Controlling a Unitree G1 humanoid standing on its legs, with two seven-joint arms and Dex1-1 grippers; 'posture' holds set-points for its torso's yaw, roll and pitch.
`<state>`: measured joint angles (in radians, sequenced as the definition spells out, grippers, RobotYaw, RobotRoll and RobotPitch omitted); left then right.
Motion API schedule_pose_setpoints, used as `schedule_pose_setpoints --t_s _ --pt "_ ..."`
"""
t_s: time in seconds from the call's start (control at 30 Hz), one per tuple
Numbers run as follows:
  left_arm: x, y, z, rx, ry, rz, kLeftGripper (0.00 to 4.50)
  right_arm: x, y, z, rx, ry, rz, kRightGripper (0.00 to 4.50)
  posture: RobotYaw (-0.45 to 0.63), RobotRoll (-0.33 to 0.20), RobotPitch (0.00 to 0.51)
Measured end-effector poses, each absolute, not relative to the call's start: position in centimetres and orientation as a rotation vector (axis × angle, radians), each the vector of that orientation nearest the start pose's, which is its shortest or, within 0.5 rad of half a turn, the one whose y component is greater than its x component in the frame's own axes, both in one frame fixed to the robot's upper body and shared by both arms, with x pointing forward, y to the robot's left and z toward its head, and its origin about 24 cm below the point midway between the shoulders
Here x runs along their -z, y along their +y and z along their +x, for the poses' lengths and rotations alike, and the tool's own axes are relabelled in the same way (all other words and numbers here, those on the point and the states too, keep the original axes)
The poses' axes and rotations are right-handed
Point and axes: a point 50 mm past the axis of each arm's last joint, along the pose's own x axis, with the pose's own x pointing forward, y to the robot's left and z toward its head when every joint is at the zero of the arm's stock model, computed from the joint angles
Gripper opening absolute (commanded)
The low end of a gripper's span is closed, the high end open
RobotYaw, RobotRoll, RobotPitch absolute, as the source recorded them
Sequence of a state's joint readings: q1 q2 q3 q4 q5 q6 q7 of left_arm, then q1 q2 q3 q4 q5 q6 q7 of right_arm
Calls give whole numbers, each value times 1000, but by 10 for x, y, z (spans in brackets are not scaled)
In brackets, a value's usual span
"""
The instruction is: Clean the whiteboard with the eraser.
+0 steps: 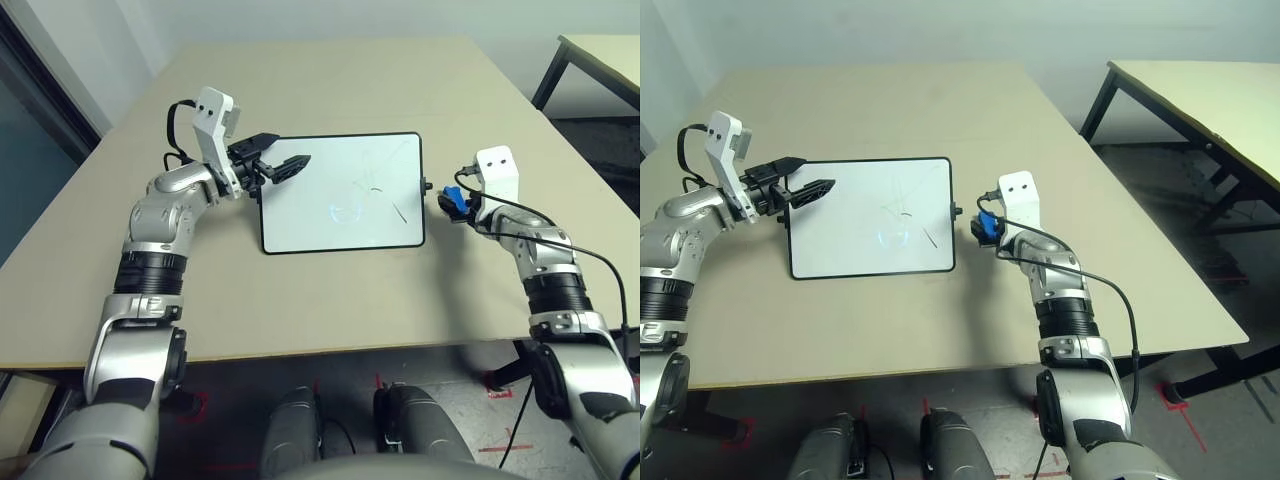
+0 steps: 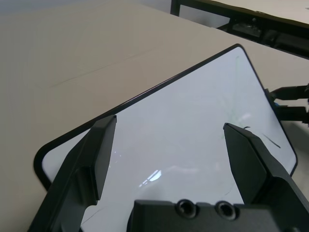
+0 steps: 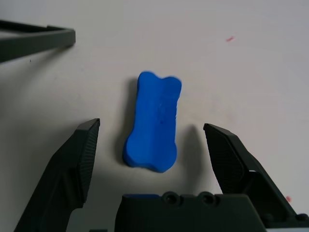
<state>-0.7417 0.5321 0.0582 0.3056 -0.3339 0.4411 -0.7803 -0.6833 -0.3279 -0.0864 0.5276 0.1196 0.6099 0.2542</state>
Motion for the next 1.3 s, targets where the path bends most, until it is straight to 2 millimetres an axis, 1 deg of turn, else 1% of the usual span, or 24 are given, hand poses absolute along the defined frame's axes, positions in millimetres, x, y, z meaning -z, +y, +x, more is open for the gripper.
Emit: schedule_pose_setpoints --t_s 0.23,0.33,0.4,0.57,0.63,0.67,0.7,0.77,0.83,0.87,0.9,0.97,1.1,1.17,1.3 --pt "-196 198 352 728 14 138 4500 -87 -209 367 -103 439 -52 1581 -2 0 34" --pt "-196 198 352 729 12 139 4500 -87 -211 368 -83 433 -47 846 -6 0 33" --pt "-196 197 352 730 12 138 4500 -88 -213 368 -69 424 -40 633 -9 0 33" --pt "-195 194 352 737 9 130 4500 -99 -216 372 -41 385 -33 600 -21 0 33" --pt "-194 193 352 741 8 126 4500 -107 -217 374 -35 354 -39 599 -31 0 32" --pt "-194 192 352 743 9 127 4500 -115 -217 376 -40 331 -43 599 -31 0 32" --pt "-194 191 352 746 10 127 4500 -130 -216 379 -51 291 -52 599 -39 0 31" --pt "-193 190 352 752 14 128 4500 -169 -211 386 -91 191 -70 599 -43 0 32" --pt "-192 188 352 762 19 131 4500 -207 -198 387 -155 94 -91 599 -47 0 34" --pt "-191 186 353 767 21 132 4500 -219 -191 386 -189 66 -105 599 -47 0 34" --pt "-191 184 353 771 23 134 4500 -225 -185 385 -217 55 -118 599 -50 0 37" --pt "-190 183 353 775 25 136 4500 -226 -172 382 -274 75 -132 599 -52 0 40" --pt "-190 181 353 782 27 139 4500 -214 -153 379 -343 138 -144 599 -50 0 42" --pt "-189 180 353 784 33 136 4500 -204 -147 377 -363 165 -149 599 -50 0 42" --pt "-190 180 353 785 38 135 4500 -188 -143 374 -376 221 -150 599 -36 0 48"
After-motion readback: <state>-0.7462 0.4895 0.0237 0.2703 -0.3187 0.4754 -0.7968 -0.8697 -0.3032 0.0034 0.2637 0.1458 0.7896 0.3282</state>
